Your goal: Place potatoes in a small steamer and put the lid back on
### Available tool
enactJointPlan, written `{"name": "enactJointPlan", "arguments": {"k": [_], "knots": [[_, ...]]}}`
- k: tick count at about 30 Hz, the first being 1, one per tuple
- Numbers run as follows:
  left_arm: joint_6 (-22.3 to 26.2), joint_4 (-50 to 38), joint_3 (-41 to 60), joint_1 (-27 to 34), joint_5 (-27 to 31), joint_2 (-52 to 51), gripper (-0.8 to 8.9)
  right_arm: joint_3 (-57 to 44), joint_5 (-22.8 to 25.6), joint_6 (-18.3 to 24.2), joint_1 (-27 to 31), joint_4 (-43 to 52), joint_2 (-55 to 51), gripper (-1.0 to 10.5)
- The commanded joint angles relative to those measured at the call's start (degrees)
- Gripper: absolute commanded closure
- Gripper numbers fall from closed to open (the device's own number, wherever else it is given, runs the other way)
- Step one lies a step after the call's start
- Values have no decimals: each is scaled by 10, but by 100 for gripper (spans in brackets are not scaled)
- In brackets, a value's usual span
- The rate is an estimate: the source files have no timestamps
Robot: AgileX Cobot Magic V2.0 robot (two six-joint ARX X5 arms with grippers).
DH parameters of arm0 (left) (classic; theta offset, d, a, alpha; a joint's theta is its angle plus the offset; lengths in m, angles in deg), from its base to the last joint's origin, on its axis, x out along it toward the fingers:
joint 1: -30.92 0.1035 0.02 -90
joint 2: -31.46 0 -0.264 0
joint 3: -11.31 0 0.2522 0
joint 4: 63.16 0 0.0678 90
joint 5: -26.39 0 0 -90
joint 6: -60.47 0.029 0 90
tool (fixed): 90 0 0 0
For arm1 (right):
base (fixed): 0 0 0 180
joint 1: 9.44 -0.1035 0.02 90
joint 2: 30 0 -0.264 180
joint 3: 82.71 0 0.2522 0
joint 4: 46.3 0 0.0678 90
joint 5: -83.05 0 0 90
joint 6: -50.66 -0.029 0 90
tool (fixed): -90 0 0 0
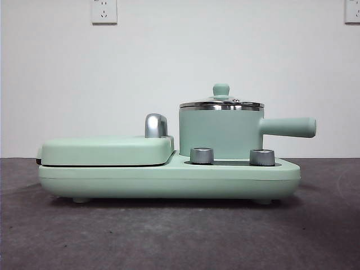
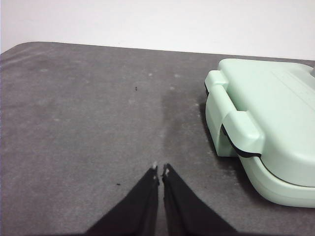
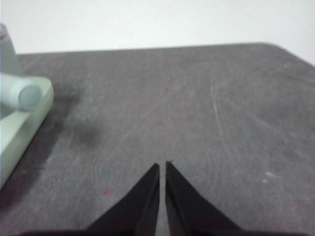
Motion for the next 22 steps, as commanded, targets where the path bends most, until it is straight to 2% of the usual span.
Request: {"name": "enactJointPlan", "arguments": {"k": [1,22], "knots": [[0,3,11,0,3,-1,794,-3,11,7,0,-5,-1,930],[0,3,11,0,3,-1,794,-3,8,5,-3,6,-1,930]]}}
